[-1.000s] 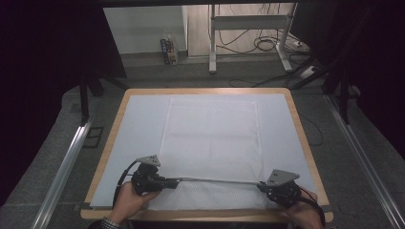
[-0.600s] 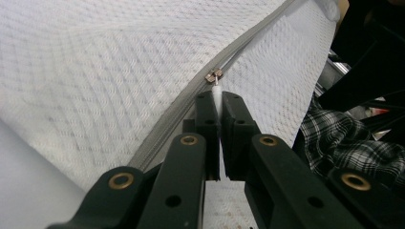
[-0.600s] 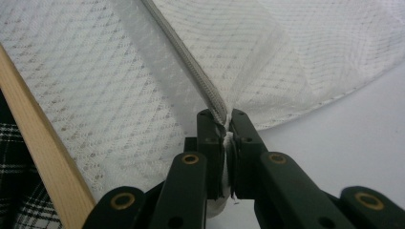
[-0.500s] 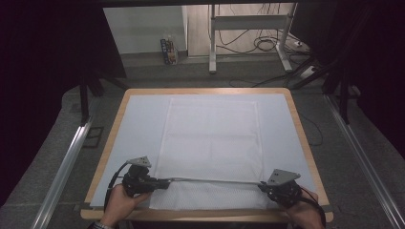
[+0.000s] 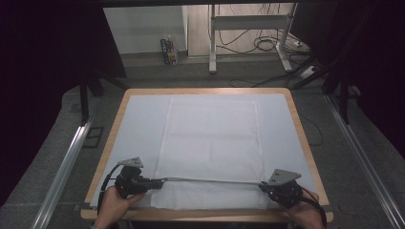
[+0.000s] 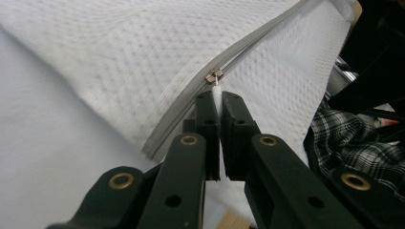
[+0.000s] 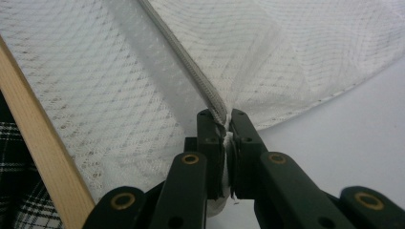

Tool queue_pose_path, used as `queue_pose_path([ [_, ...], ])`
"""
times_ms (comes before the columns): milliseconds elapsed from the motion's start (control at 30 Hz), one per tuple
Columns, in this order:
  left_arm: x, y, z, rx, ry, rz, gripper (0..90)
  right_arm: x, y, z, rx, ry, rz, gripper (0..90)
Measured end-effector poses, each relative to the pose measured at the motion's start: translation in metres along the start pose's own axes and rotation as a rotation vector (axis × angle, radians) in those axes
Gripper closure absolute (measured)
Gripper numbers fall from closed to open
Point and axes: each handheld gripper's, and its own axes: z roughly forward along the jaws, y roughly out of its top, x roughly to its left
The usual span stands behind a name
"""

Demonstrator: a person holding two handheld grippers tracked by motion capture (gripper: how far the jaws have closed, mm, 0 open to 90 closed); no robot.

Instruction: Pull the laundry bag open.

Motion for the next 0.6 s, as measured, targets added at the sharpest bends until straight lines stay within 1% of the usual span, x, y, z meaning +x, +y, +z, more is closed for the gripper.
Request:
queue_pose_path([
  [33, 0.001, -0.002, -0.001, -0.006, -0.010, -0.006, 87.1, 0.000, 0.000, 0.000, -0.002, 0.004, 0.001, 83.9],
  [67, 0.001, -0.002, -0.001, -0.006, -0.010, -0.006, 87.2, 0.000, 0.000, 0.000, -0.002, 0.004, 0.001, 83.9],
  [133, 0.001, -0.003, -0.004, -0.007, 0.003, -0.006, 87.1, 0.000, 0.000, 0.000, -0.001, 0.005, 0.001, 83.9],
  [300, 0.003, -0.007, -0.008, -0.021, 0.006, -0.019, 87.1, 0.000, 0.000, 0.000, -0.002, 0.006, 0.003, 84.0],
  [333, 0.004, -0.008, -0.009, -0.019, 0.016, -0.021, 87.1, 0.000, 0.000, 0.000, -0.001, 0.010, 0.003, 84.0],
  [367, 0.004, -0.009, -0.010, -0.017, 0.012, -0.022, 87.1, 0.000, 0.000, 0.000, 0.003, 0.005, -0.002, 84.0],
  [433, 0.005, -0.010, -0.010, -0.020, 0.010, -0.022, 87.1, 0.000, 0.000, 0.000, 0.000, 0.009, 0.001, 84.0],
  [467, 0.004, -0.011, -0.012, -0.016, 0.030, -0.025, 87.1, 0.000, 0.000, 0.000, 0.003, 0.004, 0.000, 84.0],
  [500, 0.006, -0.012, -0.014, -0.025, 0.016, -0.029, 87.1, 0.000, 0.000, 0.000, 0.003, 0.009, 0.005, 84.1],
  [567, 0.006, -0.013, -0.015, -0.027, 0.023, -0.035, 87.1, 0.000, 0.000, 0.000, 0.000, 0.013, 0.006, 84.1],
  [600, 0.007, -0.015, -0.017, -0.025, 0.036, -0.041, 87.1, 0.000, 0.000, 0.000, 0.006, 0.007, 0.004, 84.1],
])
